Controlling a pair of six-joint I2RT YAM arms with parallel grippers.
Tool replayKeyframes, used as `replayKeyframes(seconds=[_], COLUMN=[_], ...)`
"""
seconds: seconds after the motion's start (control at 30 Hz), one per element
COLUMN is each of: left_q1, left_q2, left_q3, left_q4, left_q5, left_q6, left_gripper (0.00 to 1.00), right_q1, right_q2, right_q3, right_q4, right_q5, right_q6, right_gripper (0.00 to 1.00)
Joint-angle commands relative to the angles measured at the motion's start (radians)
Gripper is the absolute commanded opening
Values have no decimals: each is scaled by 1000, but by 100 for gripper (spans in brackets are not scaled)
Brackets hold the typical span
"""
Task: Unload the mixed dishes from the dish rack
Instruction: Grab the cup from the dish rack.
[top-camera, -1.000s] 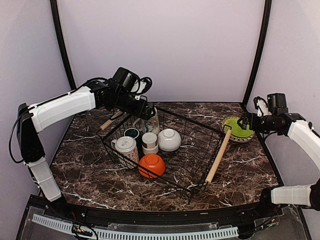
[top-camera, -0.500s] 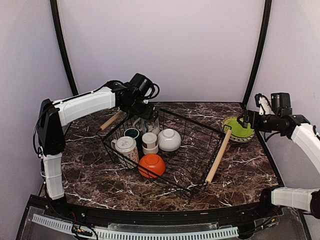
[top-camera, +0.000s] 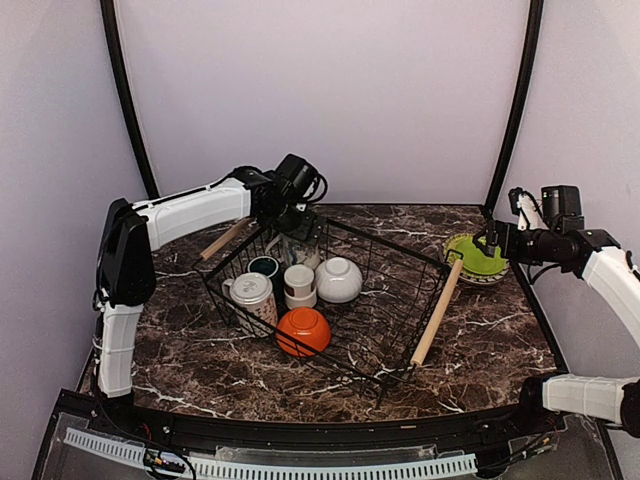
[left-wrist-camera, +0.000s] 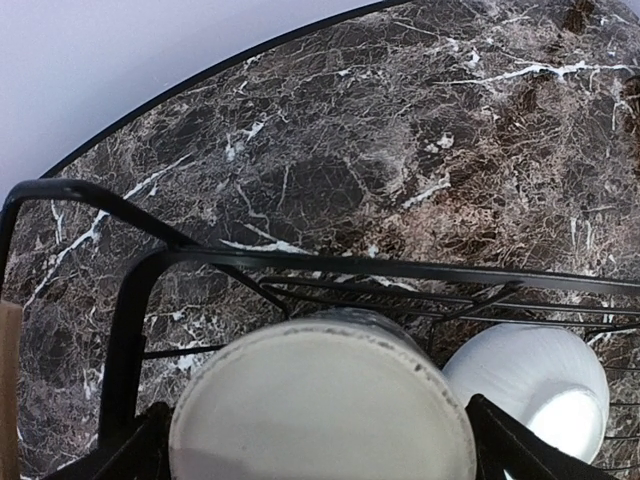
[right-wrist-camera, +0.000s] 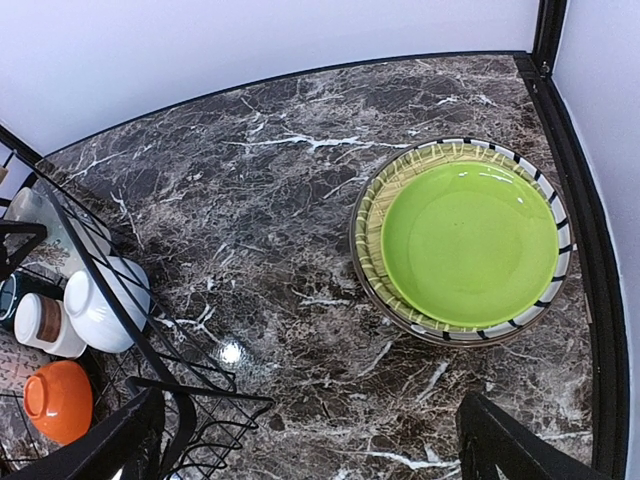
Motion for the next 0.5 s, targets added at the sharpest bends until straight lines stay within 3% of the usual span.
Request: replayKeyframes(seconds=[0.0,0.23,0.47], left_q1=[-5,-5,-4], left_q2=[7,15,15], left_q3=[30,40,88], left_q4=[-27,-32,-63], left_q5=[7,34,61], left_q6=[22,25,28], left_gripper=[98,87,60], right_q1=[11,19,22], right_q2=[-5,-4,-6], right_q3=[8,17,34], right_q4=[-3,-5,-13], right_q5=[-14,-22,-21], right_q6=[15,25,29], right_gripper=[99,99,99])
